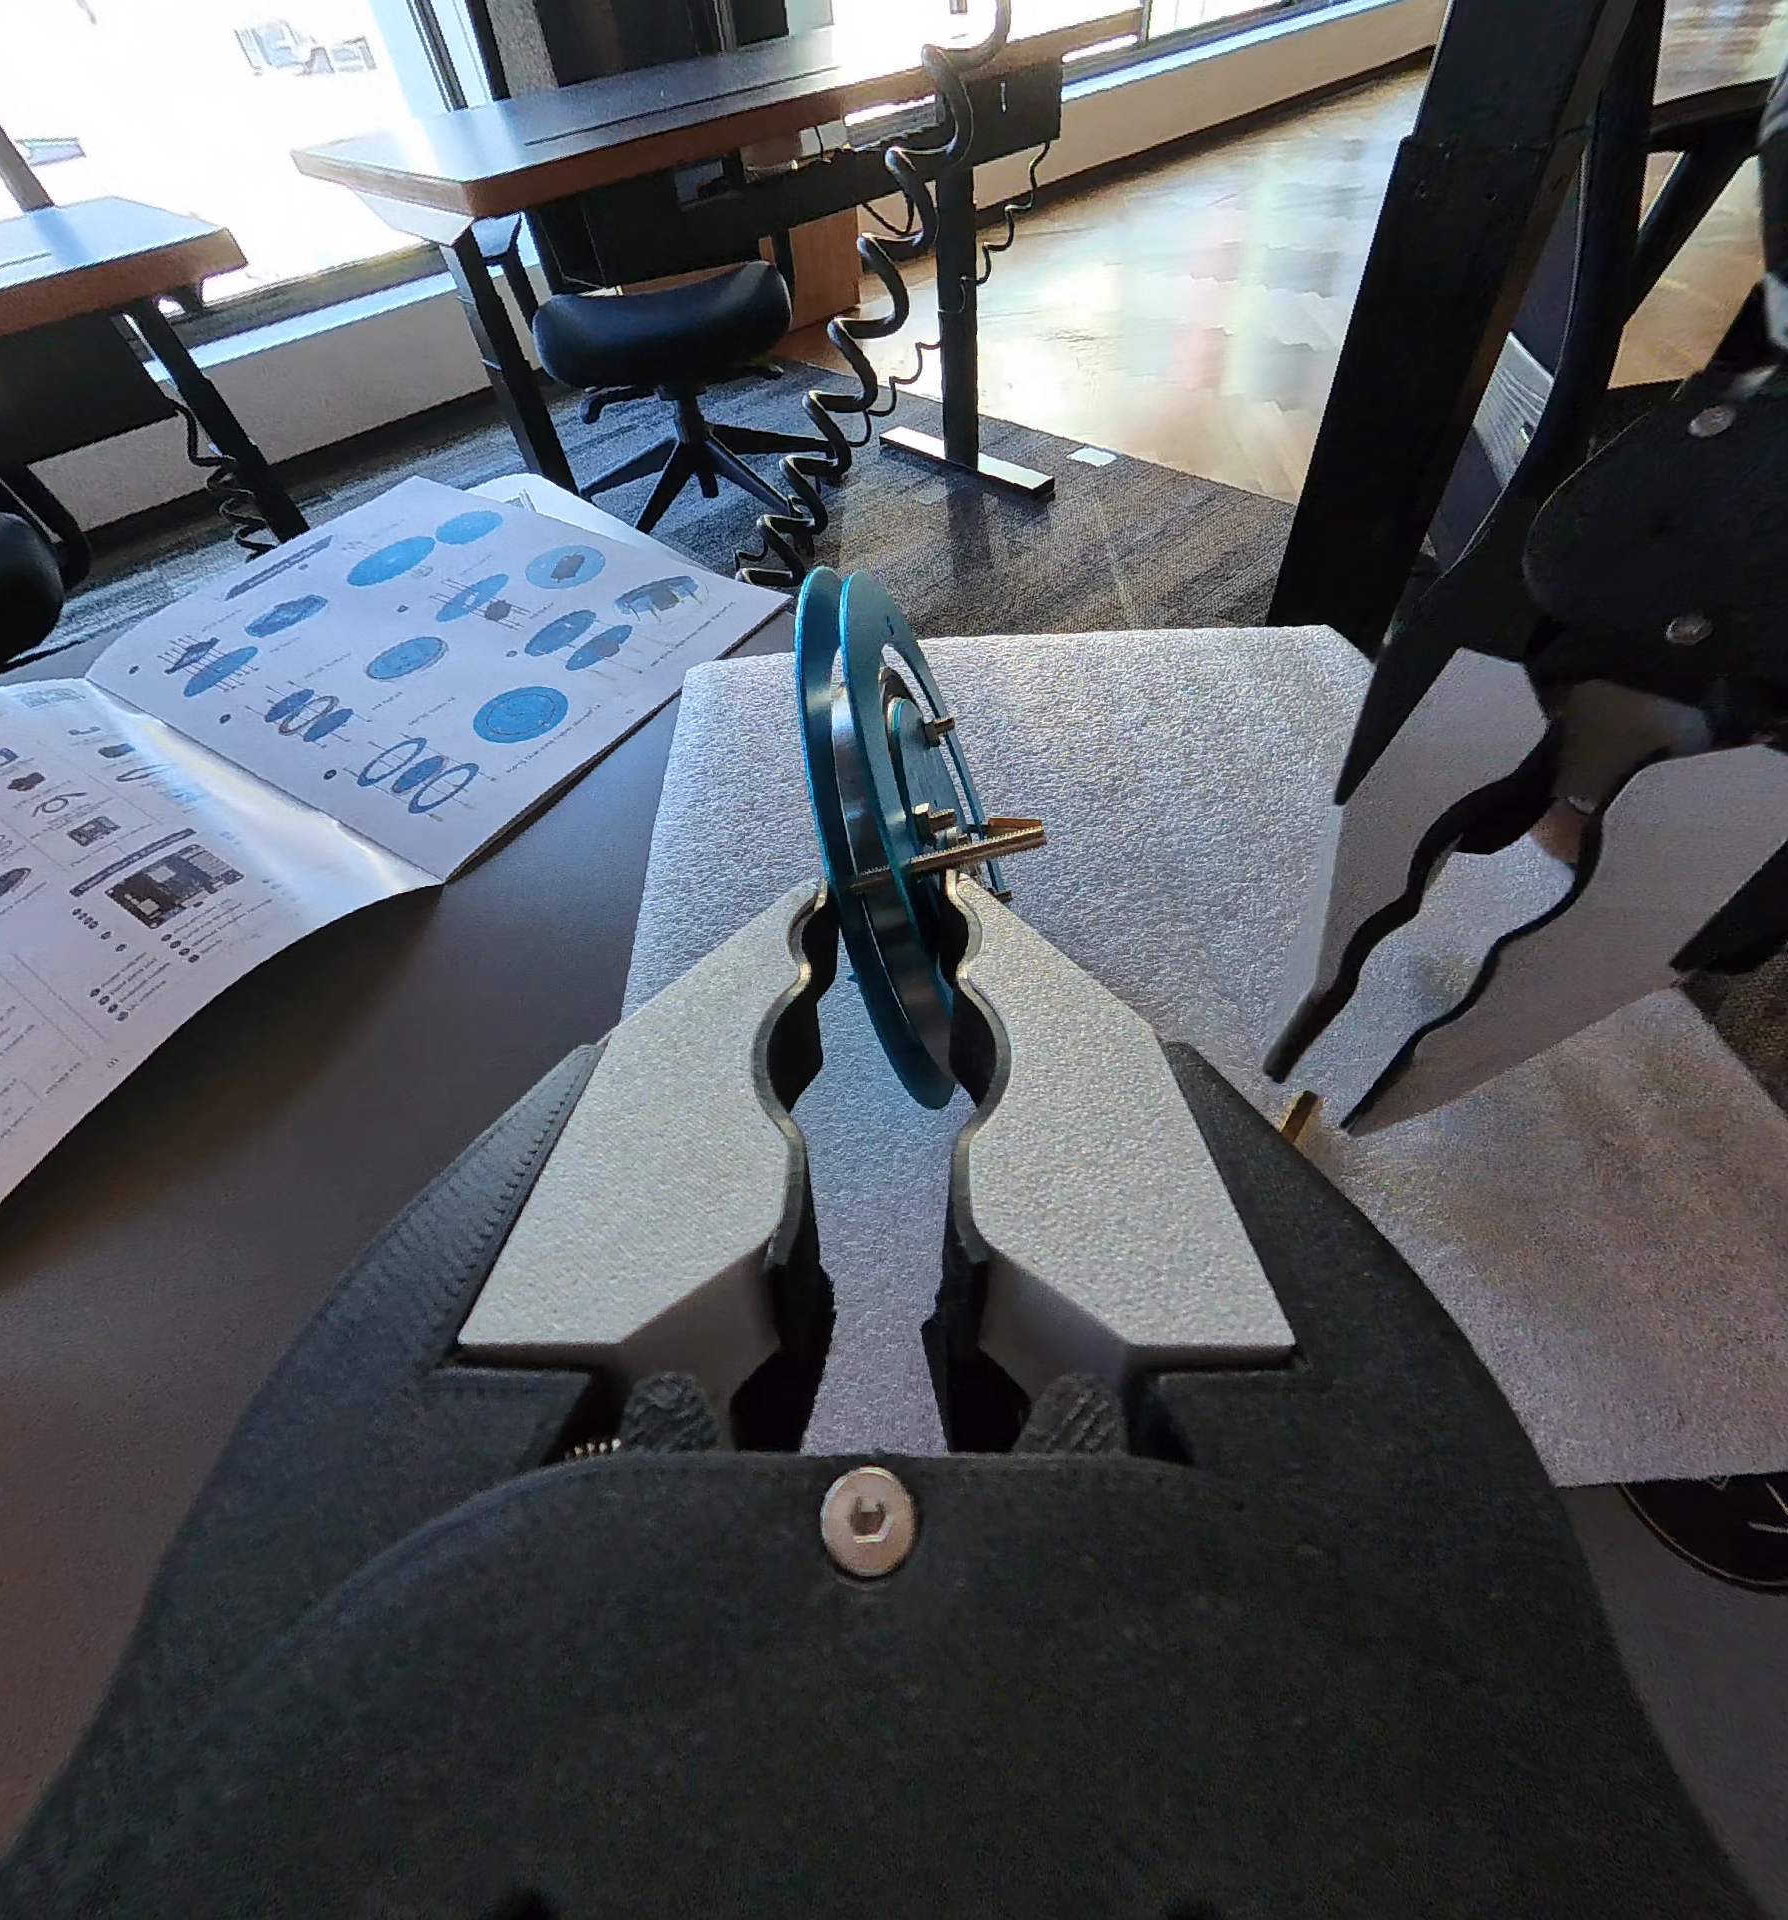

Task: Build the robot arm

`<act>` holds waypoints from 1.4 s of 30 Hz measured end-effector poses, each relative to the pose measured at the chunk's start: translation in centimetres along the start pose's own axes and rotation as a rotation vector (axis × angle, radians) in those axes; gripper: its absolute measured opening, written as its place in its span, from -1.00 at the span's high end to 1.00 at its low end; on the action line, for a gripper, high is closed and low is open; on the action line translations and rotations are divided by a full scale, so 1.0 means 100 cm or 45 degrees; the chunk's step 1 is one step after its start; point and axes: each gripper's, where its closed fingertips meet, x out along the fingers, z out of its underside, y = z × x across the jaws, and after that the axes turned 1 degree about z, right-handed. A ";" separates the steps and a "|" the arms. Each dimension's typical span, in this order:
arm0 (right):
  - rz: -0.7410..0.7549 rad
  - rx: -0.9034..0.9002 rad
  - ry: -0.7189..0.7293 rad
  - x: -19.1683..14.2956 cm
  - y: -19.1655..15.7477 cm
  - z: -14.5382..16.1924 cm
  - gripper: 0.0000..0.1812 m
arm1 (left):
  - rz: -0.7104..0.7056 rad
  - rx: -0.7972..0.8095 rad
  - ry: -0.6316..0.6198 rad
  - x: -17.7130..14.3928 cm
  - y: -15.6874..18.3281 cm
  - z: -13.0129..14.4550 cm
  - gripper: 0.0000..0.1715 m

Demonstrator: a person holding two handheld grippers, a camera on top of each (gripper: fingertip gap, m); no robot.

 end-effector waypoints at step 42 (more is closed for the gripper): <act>1.127 -0.421 -0.015 -0.024 0.035 -0.086 0.96 | -0.021 0.020 -0.004 -0.003 0.007 0.002 0.81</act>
